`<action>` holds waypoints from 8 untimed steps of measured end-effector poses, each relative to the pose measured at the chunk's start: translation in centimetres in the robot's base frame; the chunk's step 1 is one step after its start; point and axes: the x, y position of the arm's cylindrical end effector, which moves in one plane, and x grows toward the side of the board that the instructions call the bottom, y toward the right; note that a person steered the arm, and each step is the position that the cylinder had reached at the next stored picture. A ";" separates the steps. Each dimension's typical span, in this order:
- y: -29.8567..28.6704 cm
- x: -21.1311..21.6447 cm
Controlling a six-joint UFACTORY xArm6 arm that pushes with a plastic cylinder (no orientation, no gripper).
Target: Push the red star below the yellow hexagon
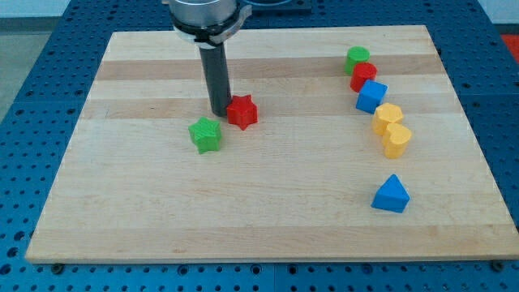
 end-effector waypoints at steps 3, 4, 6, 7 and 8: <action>7.2 0.0; 8.3 1.8; 9.2 6.7; 9.5 7.7; 9.5 8.7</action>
